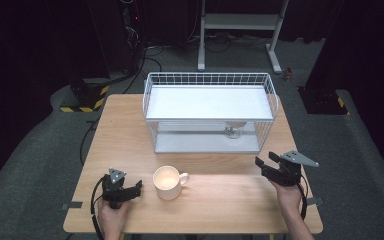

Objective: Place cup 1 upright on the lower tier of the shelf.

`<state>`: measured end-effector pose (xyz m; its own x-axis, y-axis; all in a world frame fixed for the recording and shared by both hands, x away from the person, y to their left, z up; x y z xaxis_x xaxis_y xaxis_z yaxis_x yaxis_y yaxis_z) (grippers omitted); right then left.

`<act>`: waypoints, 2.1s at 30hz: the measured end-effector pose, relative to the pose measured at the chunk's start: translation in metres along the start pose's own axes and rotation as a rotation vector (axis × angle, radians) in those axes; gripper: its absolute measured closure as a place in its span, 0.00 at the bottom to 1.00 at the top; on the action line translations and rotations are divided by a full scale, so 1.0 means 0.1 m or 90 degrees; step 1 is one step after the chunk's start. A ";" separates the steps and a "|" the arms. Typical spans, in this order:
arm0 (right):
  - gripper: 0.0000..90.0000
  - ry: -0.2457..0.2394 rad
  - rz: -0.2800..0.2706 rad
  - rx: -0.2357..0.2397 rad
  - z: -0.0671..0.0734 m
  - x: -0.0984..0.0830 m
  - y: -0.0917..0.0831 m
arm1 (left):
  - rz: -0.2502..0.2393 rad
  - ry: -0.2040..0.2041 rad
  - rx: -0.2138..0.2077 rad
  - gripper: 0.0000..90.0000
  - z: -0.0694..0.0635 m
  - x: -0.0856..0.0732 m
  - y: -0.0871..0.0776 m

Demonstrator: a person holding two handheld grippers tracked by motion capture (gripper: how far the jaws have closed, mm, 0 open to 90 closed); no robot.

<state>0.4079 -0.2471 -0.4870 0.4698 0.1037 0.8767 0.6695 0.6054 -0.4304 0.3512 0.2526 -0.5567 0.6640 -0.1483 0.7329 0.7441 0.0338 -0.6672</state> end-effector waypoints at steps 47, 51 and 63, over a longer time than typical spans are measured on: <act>0.42 0.003 0.041 -0.063 -0.20 -0.52 -0.19 | 0.000 -0.002 0.001 0.17 0.00 0.00 0.00; 0.42 -0.005 0.061 -0.067 -0.21 -0.58 -0.16 | 0.000 -0.001 0.001 0.17 0.00 0.00 0.00; 0.36 -0.019 0.147 -0.057 -0.21 -0.68 -0.10 | 0.001 -0.001 0.000 0.17 0.00 0.00 0.00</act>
<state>0.3818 -0.2770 -0.5474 0.5993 0.2553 0.7587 0.5961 0.4902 -0.6359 0.3515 0.2528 -0.5567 0.6655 -0.1466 0.7319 0.7429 0.0347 -0.6685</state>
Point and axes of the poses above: each handheld gripper's, and its own axes: y roughly forward along the jaws, x roughly out of its top, z roughly to its left, the point moved 4 cm from there along y, roughly forward along the jaws, and after that the axes turned 11 degrees about x, right-handed, at the moved point
